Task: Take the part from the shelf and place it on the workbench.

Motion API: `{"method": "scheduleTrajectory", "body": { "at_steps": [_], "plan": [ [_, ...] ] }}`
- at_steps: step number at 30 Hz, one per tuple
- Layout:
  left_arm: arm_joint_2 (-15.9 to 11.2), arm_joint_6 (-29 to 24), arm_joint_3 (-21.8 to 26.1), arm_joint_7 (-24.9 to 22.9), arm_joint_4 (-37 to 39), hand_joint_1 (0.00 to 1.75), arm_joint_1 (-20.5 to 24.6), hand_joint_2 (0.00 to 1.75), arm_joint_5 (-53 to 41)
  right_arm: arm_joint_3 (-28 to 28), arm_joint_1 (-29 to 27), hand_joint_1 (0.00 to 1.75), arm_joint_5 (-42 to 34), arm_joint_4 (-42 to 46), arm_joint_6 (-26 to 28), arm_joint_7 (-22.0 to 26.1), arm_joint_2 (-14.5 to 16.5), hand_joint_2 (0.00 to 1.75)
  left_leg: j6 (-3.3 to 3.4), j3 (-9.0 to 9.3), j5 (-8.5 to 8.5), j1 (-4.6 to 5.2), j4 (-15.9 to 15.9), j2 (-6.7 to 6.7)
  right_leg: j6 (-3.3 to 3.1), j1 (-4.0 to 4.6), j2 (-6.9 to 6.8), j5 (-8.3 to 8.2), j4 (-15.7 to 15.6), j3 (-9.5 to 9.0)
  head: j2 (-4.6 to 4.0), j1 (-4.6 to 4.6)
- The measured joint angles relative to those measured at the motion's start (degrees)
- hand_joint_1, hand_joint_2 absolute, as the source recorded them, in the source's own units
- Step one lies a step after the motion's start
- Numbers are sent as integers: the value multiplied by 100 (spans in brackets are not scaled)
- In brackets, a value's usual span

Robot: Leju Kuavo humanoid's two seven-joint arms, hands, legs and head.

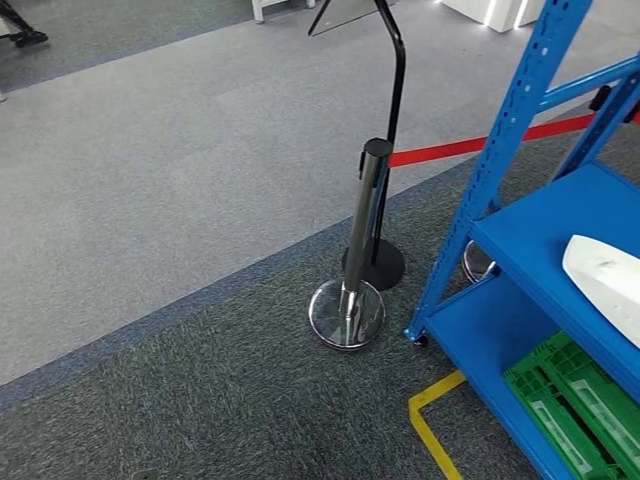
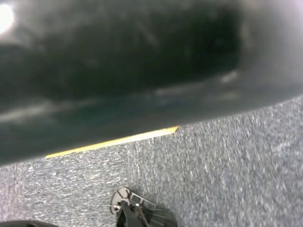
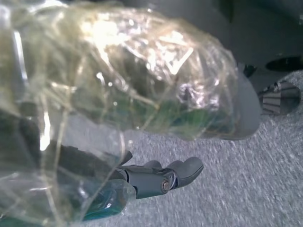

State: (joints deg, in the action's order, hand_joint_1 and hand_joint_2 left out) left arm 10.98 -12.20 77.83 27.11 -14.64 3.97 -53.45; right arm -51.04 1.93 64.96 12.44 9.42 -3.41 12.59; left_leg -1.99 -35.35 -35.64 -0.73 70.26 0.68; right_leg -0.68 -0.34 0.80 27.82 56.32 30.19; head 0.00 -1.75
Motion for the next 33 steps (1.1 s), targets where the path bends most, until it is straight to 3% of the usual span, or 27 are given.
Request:
{"method": "scheduleTrajectory", "body": {
  "at_steps": [1, 2, 3, 5, 7, 9, 10, 12, 14, 16, 17, 18, 20, 22, 23, 25, 27, 29, 31, 32, 33],
  "plan": [
    [1, 0, 1, -1, 0, 0, -8, 0, -1, 0, -6, 0, 0, 0, -3, -1, 0, 0, 9, -111, -9, 1, 191, -15, -4, 11, 82, 3, 1, -6, 0, 0],
    [1, 0, 1, -1, 0, 0, -12, 0, -1, 0, -13, 0, 0, 0, -4, -1, 0, 0, 26, -134, 100, 2, 174, -25, -6, 21, 163, 5, 3, -14, 0, 1],
    [0, 0, 1, -1, 0, 0, -12, 0, -1, 0, -16, 0, 0, 0, -4, -2, 0, 0, 52, -64, 304, 5, -49, -54, -7, 29, 247, 6, 4, -25, 0, 2],
    [-9, -1, 2, -1, 0, 0, -9, 0, -2, 0, -9, 0, -1, 0, -4, -2, 1, 0, 128, 209, 744, 9, -775, -289, 4, 37, 403, 11, 11, -31, 0, 3],
    [-19, -7, 4, -2, 0, 0, -6, 0, -5, 0, 1, 0, -1, 0, -5, -1, 2, 0, 178, 401, 891, 10, -1274, -503, 48, 35, 539, 13, 25, 7, 0, 4],
    [-16, -13, 5, -4, 0, 0, 2, 0, -8, 0, -12, 0, -2, -1, -6, -1, 2, 0, 205, 447, 856, 16, -1386, -467, 126, 18, 654, 2, 17, 79, 0, 4],
    [-13, -14, 5, -5, 0, 0, 7, 0, -8, 0, -24, 0, -2, -1, -6, -3, 2, 0, 226, 458, 870, 11, -1408, -402, 160, 13, 637, 11, 31, 106, 0, 5],
    [-6, -15, 5, -6, 0, 0, 12, 0, -8, 0, -24, 0, -2, -2, -5, -13, -1, 0, 279, 480, 894, -8, -1468, -259, 210, 23, 400, 184, 283, 245, 0, 45],
    [-5, -15, 5, -7, 0, 0, -4, 0, -8, 0, 0, 0, -1, -2, -4, -27, -2, 0, 309, 486, 893, -4, -1481, -92, 244, 19, 96, 543, 961, 583, 0, 83],
    [-3, -15, 5, -8, 0, 0, -18, 0, -8, 0, 1, 0, -1, -2, -5, -35, -2, 0, 314, 485, 883, 4, -1478, 83, 282, 0, -8, 751, 1565, 887, 0, 86],
    [-1, -15, 4, -8, 0, 0, -15, 0, -8, 0, -9, 0, -1, -2, -5, -39, -3, 0, 309, 484, 877, 3, -1476, 160, 299, -12, -34, 702, 1597, 902, 0, 90],
    [2, -15, 4, -8, 0, 0, -11, 0, -8, 0, -19, 0, -1, -1, -4, -44, -5, 0, 299, 488, 870, 1, -1474, 230, 312, -27, -65, 556, 1399, 796, 0, 89],
    [8, -14, 4, -8, 0, 0, -3, 0, -8, 0, -20, 0, 0, -1, -4, -51, -10, 0, 253, 508, 844, 9, -1458, 349, 322, -42, -257, 213, 617, 368, 0, 93],
    [7, -14, 4, -8, 0, 0, -1, 0, -9, 0, -2, 0, 0, -1, -5, -52, -11, 0, 181, 532, 808, 35, -1430, 447, 266, -36, -413, 66, 110, 83, 0, 71],
    [5, -14, 4, -8, 0, 0, 5, 0, -9, 0, 2, 0, 0, -2, -5, -52, -11, 0, 147, 544, 796, 44, -1420, 489, 223, -25, -420, 75, 64, 71, 0, 60],
    [7, -14, 4, -8, 0, 0, 26, 0, -10, 0, -11, 0, -1, -2, -5, -52, -12, 0, 81, 572, 770, 22, -1405, 530, 137, -20, -309, 65, 74, 89, 0, 44],
    [8, -14, 4, -8, 0, 0, 36, 0, -10, 0, -18, 0, -1, -2, -4, -54, -13, 0, 16, 506, 575, -8, -1187, 327, 59, -28, -208, 38, 69, 71, 0, 35],
    [7, -14, 4, -8, 0, 0, 21, 0, -10, 0, -5, 0, 0, -2, -4, -55, -13, 0, -6, 216, 174, -18, -506, 61, 9, -25, -88, 11, 69, 67, 0, 19],
    [7, -14, 4, -8, 0, 0, 2, 0, -10, 0, -4, 0, 0, -2, -5, -54, -13, 0, 15, -123, -82, -15, 203, -12, -5, -4, 59, 4, 71, 73, 0, 14],
    [8, -14, 5, -9, 0, 0, -4, 0, -10, 0, -11, 0, 0, -2, -6, -54, -13, 0, 36, -197, -42, -13, 316, -21, -6, 7, 138, 4, 71, 68, 0, 13],
    [9, -14, 5, -9, 0, 0, -5, 0, -10, 0, -16, 0, 0, -2, -6, -54, -13, 0, 66, -168, 114, -10, 198, -38, -6, 18, 218, 4, 71, 61, 0, 14]
  ]
}}
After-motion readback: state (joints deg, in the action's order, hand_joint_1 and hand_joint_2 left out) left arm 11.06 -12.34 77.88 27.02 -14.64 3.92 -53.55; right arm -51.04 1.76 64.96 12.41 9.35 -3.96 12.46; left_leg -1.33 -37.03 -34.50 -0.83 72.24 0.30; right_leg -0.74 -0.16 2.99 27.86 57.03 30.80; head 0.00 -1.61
